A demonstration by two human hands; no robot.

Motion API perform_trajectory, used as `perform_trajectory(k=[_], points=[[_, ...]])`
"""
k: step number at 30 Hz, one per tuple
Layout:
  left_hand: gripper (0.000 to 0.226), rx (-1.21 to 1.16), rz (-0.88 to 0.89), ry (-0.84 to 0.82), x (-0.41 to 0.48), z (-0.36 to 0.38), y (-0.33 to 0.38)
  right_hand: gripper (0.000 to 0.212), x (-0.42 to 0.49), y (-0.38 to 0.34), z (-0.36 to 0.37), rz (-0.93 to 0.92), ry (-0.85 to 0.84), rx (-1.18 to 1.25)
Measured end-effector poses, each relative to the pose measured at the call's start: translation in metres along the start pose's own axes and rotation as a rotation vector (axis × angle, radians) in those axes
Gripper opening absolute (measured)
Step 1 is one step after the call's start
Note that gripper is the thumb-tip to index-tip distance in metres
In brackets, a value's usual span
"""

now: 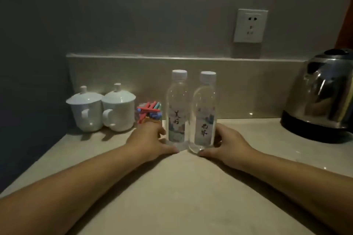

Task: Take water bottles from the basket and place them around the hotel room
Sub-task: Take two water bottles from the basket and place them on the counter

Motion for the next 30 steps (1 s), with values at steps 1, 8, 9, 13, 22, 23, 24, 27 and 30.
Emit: perform_trajectory(k=[1,8,9,13,22,23,24,27,30], points=[[0.054,0.008,-0.011,0.011,0.001,0.002,0.002,0.063,0.005,0.001,0.0,-0.005,0.013,-0.008],[0.035,0.178,-0.004,0.063,0.019,0.012,0.005,0.061,0.037,0.002,0.001,-0.063,0.034,-0.049],[0.034,0.184,-0.006,0.069,0.022,0.013,0.004,0.06,0.041,0.003,0.003,-0.061,0.034,-0.039],[0.034,0.183,-0.065,0.121,0.032,0.018,0.002,0.06,0.057,0.003,0.01,-0.026,0.039,-0.025],[0.033,0.182,-0.148,0.133,0.045,0.023,0.001,0.059,0.084,0.0,0.019,0.057,0.131,-0.077],[0.033,0.193,-0.147,0.134,0.045,0.022,0.002,0.06,0.087,-0.001,0.019,0.063,0.142,-0.082],[0.033,0.207,-0.145,0.133,0.046,0.023,0.002,0.06,0.089,-0.001,0.02,0.07,0.149,-0.083],[0.03,0.215,-0.15,0.122,0.047,0.023,0.001,0.058,0.094,-0.001,0.022,0.083,0.149,-0.072],[0.024,0.221,-0.153,0.121,0.051,0.023,0.001,0.054,0.098,-0.002,0.022,0.09,0.137,-0.067]])
Point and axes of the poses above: each hand's wrist, its own x-axis towards the middle knuckle, its own z-axis out of the palm, y = z × x, the point moved 2 cm from there along x, towards the middle knuckle, and after that the axes turned 11 degrees about z, right-handed, at the moved point
